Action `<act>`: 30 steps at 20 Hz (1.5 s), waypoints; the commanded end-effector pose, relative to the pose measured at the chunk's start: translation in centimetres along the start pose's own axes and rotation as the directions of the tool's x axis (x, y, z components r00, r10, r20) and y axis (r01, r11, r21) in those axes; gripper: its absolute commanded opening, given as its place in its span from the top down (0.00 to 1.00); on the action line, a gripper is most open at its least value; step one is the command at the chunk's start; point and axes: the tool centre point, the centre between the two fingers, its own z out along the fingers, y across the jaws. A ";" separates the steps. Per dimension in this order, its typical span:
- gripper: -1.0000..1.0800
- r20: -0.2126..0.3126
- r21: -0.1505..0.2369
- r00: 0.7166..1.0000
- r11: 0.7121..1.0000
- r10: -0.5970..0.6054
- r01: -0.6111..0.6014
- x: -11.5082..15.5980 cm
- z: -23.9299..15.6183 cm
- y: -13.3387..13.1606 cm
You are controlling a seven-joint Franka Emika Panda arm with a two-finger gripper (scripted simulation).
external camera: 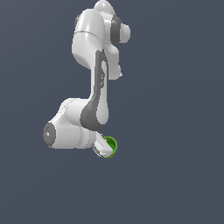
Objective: Pick up the object and move it to a goal position.
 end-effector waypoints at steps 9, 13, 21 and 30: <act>1.00 0.000 0.000 1.000 1.000 0.000 0.000 -0.8 0.2 -0.5; 1.00 0.000 0.000 1.000 1.000 0.000 0.000 -2.5 0.5 -1.6; 1.00 0.000 -0.001 1.000 1.000 0.000 0.000 -8.5 1.7 -5.6; 1.00 0.001 -0.001 1.000 1.000 0.000 0.000 -12.6 2.5 -8.6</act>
